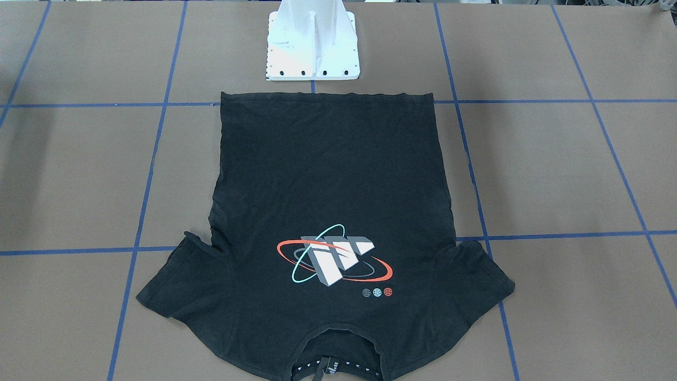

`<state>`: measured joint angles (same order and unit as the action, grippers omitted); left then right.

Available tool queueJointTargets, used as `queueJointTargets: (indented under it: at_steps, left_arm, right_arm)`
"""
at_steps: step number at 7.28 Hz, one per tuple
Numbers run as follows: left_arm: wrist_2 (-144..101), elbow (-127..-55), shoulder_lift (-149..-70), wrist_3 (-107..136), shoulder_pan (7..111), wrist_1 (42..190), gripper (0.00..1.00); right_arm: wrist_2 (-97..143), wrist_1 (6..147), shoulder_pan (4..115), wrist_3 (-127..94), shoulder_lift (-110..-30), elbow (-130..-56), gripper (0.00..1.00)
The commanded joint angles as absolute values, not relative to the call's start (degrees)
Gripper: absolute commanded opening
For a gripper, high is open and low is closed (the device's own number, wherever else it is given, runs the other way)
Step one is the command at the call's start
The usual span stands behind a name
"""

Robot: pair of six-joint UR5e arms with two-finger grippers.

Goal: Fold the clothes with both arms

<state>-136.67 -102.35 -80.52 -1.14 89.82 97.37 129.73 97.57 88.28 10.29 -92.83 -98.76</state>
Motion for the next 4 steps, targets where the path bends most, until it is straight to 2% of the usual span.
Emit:
queueJointTargets:
  at_steps: [1,4]
  left_arm:
    - [-136.58,-102.39,-80.94,-1.23,89.82,97.38,1.00]
    - [-136.76,-104.40,-82.17,-0.97,89.91,97.38,1.00]
  right_arm:
    - [129.73,97.56,88.33,10.28,-92.81,-98.79,1.00]
    - [129.73,94.69,87.63,10.02,-91.59,-98.79,1.00]
